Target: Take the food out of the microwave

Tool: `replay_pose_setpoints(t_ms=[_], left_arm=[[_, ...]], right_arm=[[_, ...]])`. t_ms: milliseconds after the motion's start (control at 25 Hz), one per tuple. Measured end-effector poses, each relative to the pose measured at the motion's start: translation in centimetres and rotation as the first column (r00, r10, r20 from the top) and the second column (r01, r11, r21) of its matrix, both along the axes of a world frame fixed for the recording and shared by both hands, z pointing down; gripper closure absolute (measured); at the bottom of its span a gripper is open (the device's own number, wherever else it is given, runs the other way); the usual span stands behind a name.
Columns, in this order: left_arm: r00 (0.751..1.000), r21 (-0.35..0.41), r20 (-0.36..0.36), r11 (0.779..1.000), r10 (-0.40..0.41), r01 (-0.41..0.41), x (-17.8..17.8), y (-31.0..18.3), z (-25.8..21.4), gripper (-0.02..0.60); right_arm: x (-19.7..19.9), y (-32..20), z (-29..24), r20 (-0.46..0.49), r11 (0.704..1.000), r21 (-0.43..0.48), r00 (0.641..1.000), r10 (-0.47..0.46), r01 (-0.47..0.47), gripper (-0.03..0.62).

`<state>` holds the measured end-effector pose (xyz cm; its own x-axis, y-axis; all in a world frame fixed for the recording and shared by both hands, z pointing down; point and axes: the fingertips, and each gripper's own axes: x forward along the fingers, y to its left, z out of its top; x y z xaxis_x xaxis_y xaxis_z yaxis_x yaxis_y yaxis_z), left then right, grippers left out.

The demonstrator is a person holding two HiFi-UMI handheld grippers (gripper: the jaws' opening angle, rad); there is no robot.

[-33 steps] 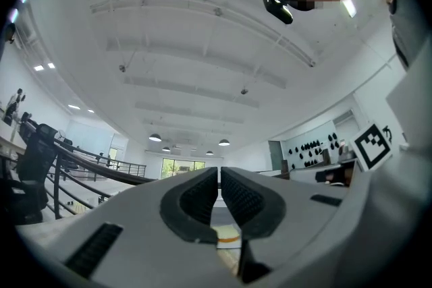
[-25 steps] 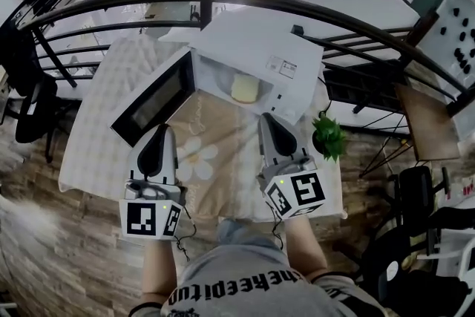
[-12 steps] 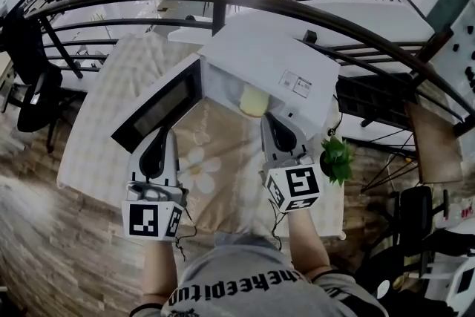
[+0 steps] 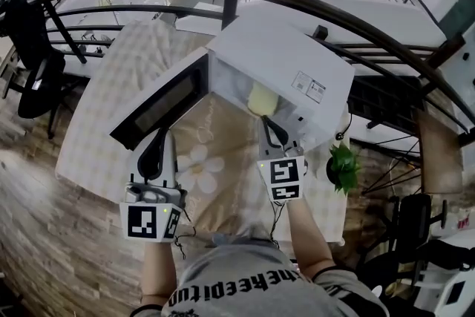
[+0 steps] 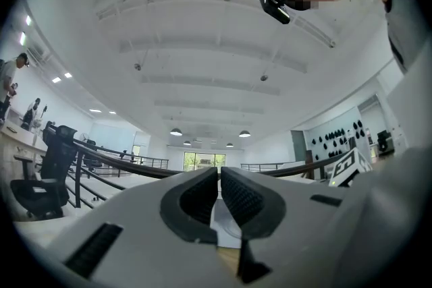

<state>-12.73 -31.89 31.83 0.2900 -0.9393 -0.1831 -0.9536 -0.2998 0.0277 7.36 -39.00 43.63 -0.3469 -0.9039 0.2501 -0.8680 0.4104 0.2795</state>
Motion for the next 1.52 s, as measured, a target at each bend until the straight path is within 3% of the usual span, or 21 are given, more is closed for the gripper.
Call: replay_pose_setpoints(t_ms=[200, 600, 1080, 1520], left_arm=[[1.000, -0.016, -0.001, 1.000, -0.002, 0.001, -0.1, -0.6, 0.9, 0.566], [1.000, -0.030, -0.016, 1.000, 0.007, -0.007, -0.6, -1.4, 2.5, 0.566], [1.000, -0.052, -0.015, 0.998, 0.022, -0.023, 0.1, -2.3, 3.7, 0.566], [1.000, -0.072, -0.005, 0.997, 0.011, -0.011, 0.4, -2.8, 4.4, 0.566]], right_arm=[[0.3, -1.9, 4.0, -0.172, 0.997, -0.064, 0.985, 0.021, -0.032, 0.551], [0.3, -5.2, 10.5, -0.460, 0.994, -0.091, 0.888, 0.004, -0.052, 0.496], [1.2, -7.9, 15.3, -0.658, 0.992, -0.091, 0.753, 0.008, -0.090, 0.454], [1.4, -9.5, 17.7, -0.740, 0.990, -0.097, 0.672, -0.003, -0.103, 0.414]])
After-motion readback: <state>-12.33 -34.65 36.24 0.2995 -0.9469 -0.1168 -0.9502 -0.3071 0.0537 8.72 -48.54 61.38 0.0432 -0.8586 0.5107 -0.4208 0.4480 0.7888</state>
